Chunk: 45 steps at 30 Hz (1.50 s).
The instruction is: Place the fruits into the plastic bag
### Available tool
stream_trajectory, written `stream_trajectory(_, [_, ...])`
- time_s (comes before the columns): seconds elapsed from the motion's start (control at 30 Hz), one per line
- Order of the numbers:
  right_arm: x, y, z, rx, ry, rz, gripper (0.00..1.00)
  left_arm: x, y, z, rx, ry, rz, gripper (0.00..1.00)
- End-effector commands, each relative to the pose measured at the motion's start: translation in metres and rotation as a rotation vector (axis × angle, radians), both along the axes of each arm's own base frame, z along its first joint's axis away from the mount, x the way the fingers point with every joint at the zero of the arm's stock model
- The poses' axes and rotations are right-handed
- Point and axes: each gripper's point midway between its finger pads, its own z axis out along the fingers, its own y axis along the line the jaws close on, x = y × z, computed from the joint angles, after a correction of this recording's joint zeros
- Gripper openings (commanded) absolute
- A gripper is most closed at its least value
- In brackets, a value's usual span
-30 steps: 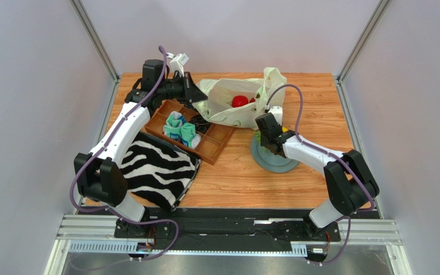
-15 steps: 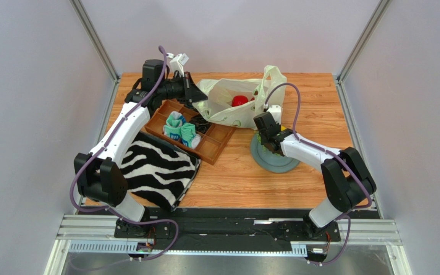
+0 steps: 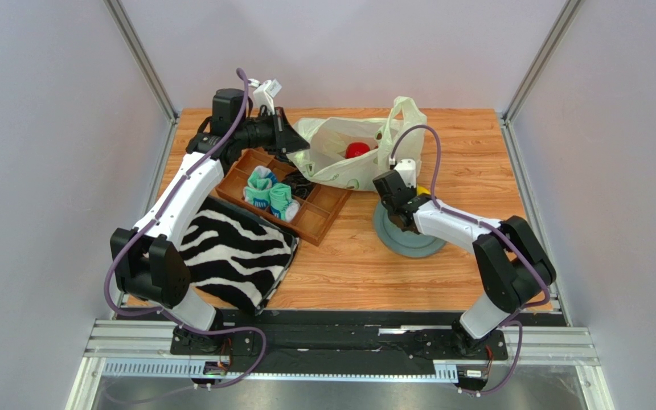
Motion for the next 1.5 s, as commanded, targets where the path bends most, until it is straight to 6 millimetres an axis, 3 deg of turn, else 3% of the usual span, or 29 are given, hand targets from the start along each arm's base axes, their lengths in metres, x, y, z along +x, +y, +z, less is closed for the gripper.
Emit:
stream_trajectory(0.0, [0.003, -0.004, 0.001, -0.064, -0.006, -0.02, 0.28, 0.003, 0.0, 0.005, -0.017, -0.022, -0.006, 0.0])
stream_trajectory(0.37, [0.003, -0.005, -0.002, -0.111, 0.004, -0.029, 0.27, 0.002, 0.0, 0.005, -0.017, -0.022, -0.006, 0.0])
stream_trajectory(0.83, [0.0, 0.002, 0.01, -0.096, -0.018, -0.001, 0.08, 0.002, 0.0, 0.006, -0.018, -0.024, -0.008, 0.0])
stream_trajectory(0.93, [-0.005, 0.007, 0.022, -0.081, -0.034, 0.018, 0.07, 0.002, 0.0, 0.006, -0.017, -0.026, -0.009, 0.0])
stream_trajectory(1.13, [-0.021, 0.017, 0.064, -0.016, -0.1, 0.066, 0.0, 0.002, -0.001, 0.007, -0.021, -0.023, -0.01, 0.0])
stream_trajectory(1.47, [-0.052, 0.031, 0.129, 0.214, -0.21, 0.207, 0.0, 0.0, -0.001, 0.009, -0.024, -0.027, -0.012, 0.0])
